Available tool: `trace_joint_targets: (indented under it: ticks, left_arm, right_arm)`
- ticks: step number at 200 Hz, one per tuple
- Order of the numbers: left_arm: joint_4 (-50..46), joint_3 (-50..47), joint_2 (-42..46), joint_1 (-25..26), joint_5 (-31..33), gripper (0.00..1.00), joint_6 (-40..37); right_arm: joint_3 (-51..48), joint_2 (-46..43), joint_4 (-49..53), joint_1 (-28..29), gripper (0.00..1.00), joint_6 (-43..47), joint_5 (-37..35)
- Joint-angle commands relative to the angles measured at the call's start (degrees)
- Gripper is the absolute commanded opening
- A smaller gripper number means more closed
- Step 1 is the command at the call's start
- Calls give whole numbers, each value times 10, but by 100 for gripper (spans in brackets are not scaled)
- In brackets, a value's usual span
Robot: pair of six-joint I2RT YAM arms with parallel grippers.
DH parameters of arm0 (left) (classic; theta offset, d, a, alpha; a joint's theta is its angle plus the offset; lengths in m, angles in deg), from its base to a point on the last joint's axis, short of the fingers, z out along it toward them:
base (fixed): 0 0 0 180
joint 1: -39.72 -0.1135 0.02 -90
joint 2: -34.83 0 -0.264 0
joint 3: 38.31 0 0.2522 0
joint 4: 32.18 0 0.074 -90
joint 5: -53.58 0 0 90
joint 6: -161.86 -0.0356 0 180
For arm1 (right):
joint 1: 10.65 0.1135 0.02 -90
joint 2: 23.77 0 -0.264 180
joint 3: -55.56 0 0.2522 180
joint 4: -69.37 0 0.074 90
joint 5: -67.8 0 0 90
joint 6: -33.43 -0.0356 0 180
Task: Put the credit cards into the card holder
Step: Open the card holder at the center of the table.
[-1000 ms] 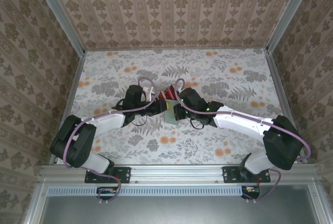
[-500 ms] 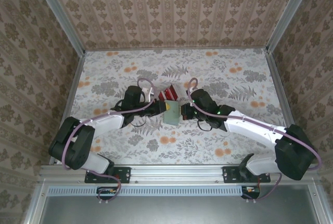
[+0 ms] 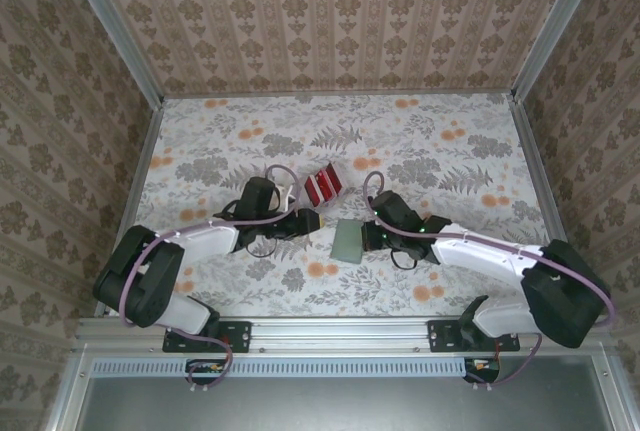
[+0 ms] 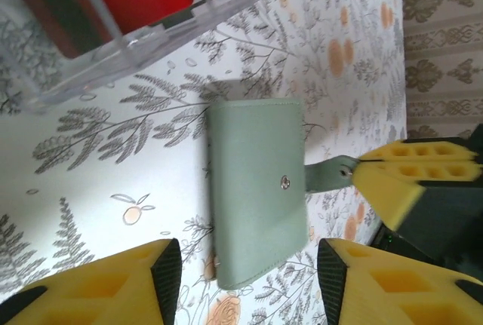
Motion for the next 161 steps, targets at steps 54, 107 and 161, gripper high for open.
trace_joint_targets:
  ticks: [54,107,161]
  left_arm:
    - [-192,137,-38,86,129,61,-94]
    - [-284,252,-114,161,222,62,-144]
    - [-245,274,-151,176,202,70,-87]
  right_arm:
    - [-5,-45,26,-15,0,8,-36]
    - [-19,-77,14,-55,0,13,11]
    - [-8,-94,5,-66,0,12,48]
